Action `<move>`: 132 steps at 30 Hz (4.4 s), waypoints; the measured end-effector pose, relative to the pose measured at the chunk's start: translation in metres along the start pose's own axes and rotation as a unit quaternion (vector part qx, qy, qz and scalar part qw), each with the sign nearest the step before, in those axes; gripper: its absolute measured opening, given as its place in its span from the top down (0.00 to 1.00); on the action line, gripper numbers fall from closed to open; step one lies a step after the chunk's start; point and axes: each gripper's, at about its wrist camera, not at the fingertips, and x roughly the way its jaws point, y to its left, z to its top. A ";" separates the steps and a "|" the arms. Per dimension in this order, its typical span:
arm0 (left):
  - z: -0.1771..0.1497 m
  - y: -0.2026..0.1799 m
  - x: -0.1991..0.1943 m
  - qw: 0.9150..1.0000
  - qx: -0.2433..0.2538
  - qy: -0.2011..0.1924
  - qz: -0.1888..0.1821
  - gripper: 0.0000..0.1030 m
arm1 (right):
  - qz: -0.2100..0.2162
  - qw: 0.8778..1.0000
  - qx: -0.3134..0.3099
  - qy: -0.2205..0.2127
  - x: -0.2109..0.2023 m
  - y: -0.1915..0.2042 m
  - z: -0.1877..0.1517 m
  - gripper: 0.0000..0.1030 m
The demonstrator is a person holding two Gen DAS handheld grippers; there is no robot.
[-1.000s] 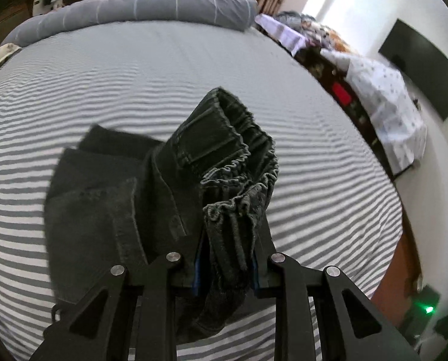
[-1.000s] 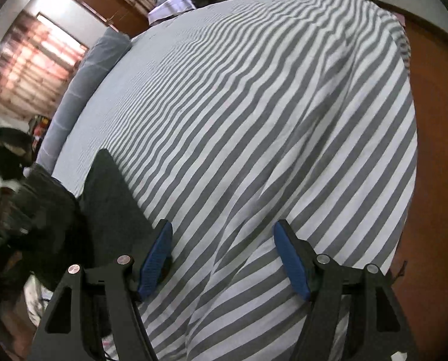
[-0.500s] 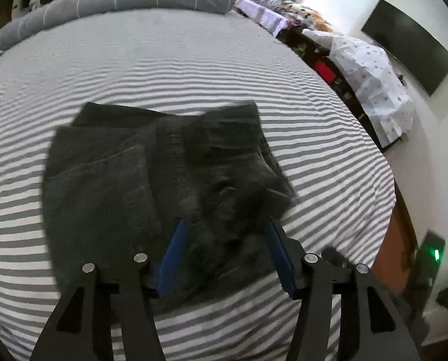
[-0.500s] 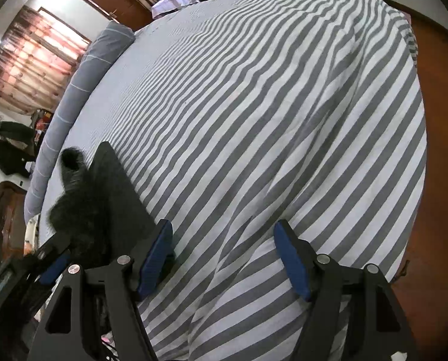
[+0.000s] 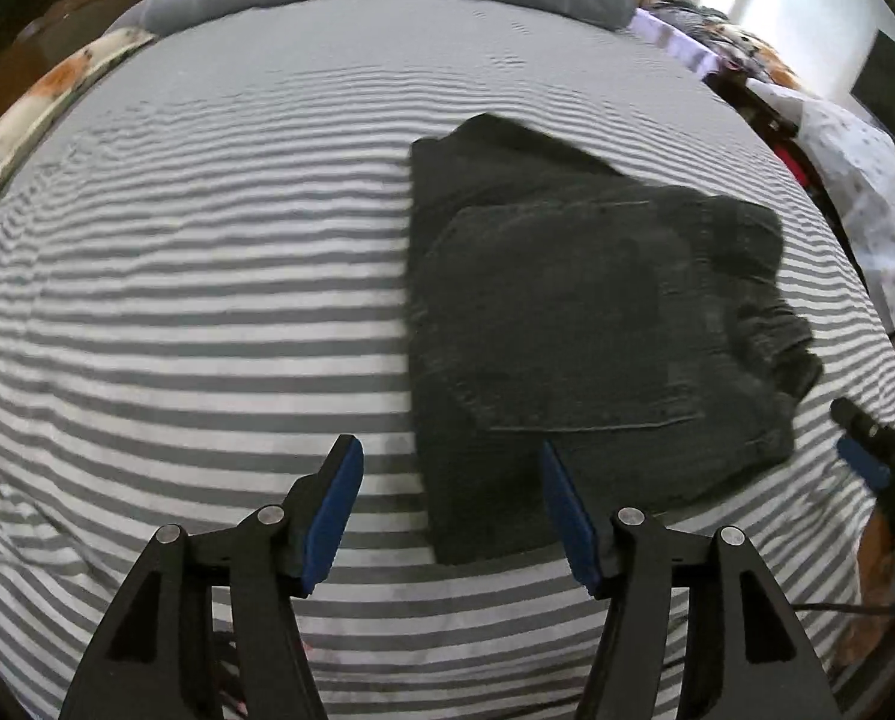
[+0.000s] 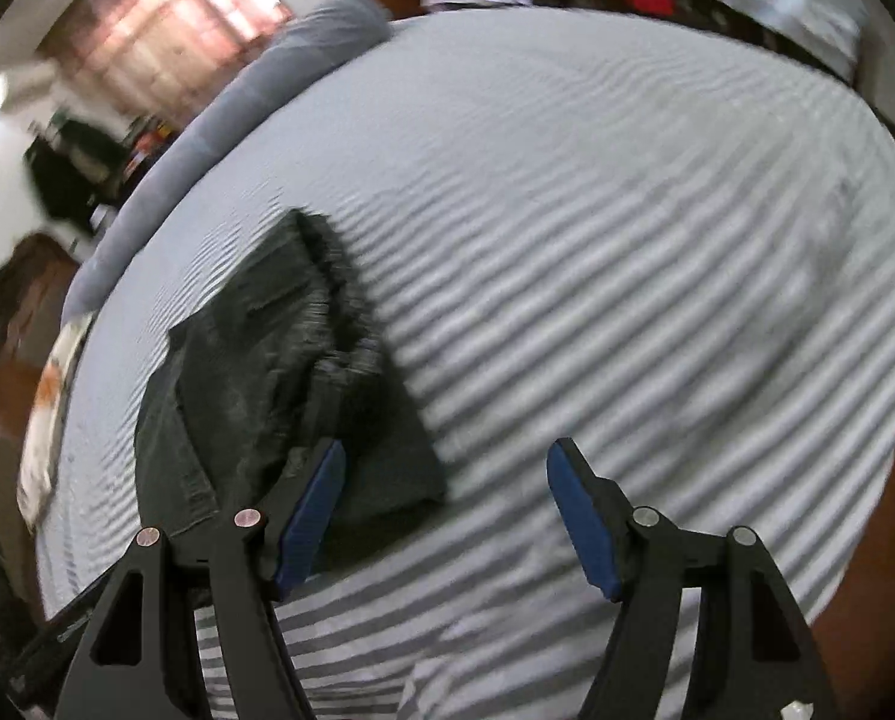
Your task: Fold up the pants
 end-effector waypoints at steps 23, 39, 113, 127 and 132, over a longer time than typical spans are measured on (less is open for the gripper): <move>0.009 -0.009 -0.008 0.997 0.054 -0.047 0.022 0.39 | -0.031 0.988 -0.149 0.001 0.003 0.060 0.031 0.91; 0.002 -0.019 0.030 0.995 0.094 -0.005 0.022 0.31 | 0.037 0.998 -0.005 0.059 0.001 0.000 0.019 0.54; 0.093 -0.032 0.092 0.996 0.076 0.034 -0.022 0.14 | 0.070 0.992 0.025 0.102 0.055 -0.015 0.006 0.39; 0.051 0.019 0.061 0.998 0.004 0.039 -0.046 0.13 | 0.087 0.990 0.040 0.099 0.054 -0.027 0.006 0.37; 0.049 0.025 0.063 0.997 -0.014 0.049 -0.062 0.12 | 0.113 0.987 0.042 0.107 0.056 -0.028 0.008 0.37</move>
